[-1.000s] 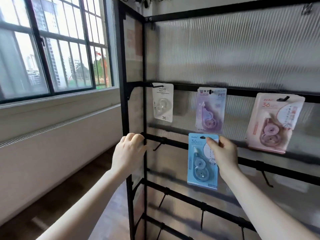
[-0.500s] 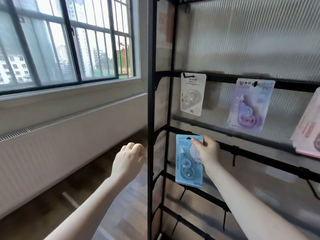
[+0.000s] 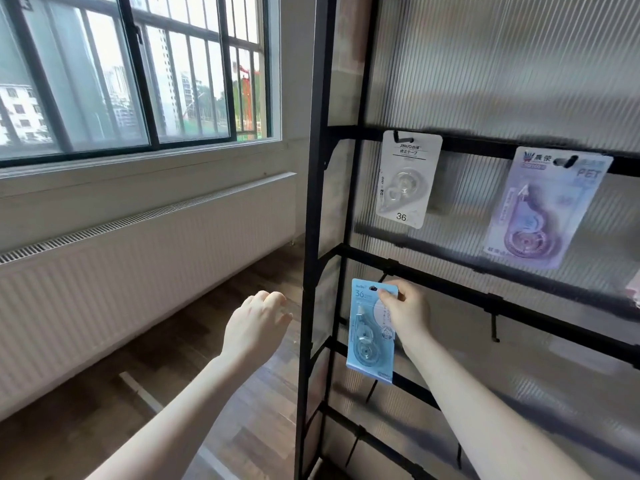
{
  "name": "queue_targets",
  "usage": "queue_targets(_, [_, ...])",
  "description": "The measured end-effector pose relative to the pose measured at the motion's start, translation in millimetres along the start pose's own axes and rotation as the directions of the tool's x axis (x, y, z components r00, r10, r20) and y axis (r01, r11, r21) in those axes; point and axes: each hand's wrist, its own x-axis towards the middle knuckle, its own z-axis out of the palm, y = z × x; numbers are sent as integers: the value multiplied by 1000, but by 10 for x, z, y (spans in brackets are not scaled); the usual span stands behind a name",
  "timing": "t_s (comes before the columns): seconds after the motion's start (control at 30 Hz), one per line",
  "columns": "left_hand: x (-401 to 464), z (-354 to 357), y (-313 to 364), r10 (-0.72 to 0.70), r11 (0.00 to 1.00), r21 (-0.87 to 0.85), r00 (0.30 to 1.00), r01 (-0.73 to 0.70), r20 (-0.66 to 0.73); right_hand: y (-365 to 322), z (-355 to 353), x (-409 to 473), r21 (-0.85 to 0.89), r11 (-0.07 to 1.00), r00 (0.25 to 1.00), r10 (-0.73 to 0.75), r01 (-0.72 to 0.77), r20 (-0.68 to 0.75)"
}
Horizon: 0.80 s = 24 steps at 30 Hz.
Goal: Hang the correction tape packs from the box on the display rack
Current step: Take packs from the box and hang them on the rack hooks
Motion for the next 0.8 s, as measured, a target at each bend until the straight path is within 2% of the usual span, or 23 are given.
queue_targets(0.33, [130, 129, -104, 13, 1000, 24, 999, -14, 41, 192, 95, 198, -75, 995, 998, 56, -58, -22])
queue_targets(0.8, [313, 334, -262, 60, 997, 36, 996, -63, 69, 330, 96, 595, -203, 977, 994, 44, -64, -101])
